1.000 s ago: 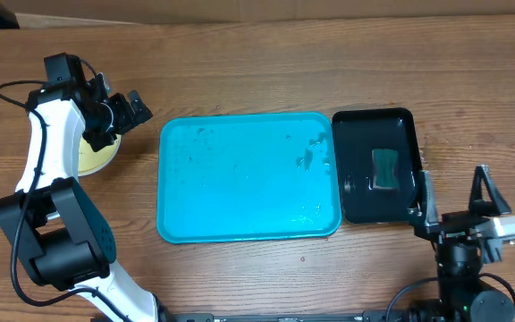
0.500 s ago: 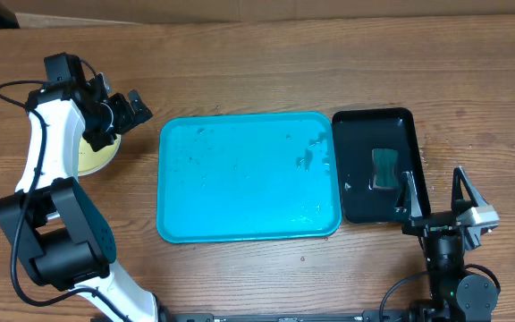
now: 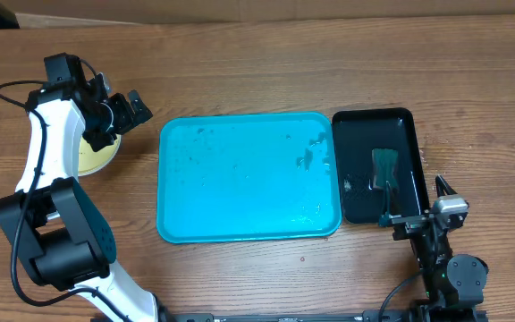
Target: Clean dirty plates on tray and stack at the side
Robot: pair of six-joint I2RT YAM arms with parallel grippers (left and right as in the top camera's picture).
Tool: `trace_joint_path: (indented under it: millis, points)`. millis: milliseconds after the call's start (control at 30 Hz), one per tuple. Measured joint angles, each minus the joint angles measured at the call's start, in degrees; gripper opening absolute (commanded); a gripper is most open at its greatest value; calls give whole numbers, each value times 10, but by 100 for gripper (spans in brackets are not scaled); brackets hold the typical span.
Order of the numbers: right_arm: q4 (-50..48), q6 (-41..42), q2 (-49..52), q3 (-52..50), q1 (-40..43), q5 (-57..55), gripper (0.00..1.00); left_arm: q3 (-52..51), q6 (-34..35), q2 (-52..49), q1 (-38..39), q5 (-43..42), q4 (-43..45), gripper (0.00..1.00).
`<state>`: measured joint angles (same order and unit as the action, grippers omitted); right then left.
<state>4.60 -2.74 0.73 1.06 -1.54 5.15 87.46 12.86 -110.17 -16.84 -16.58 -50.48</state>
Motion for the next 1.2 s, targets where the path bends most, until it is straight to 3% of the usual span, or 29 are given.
trace_joint_path:
  millis: [1200]
  points:
    - [0,-14,0,0,0,6,100,0,0,0,0,0,0,100]
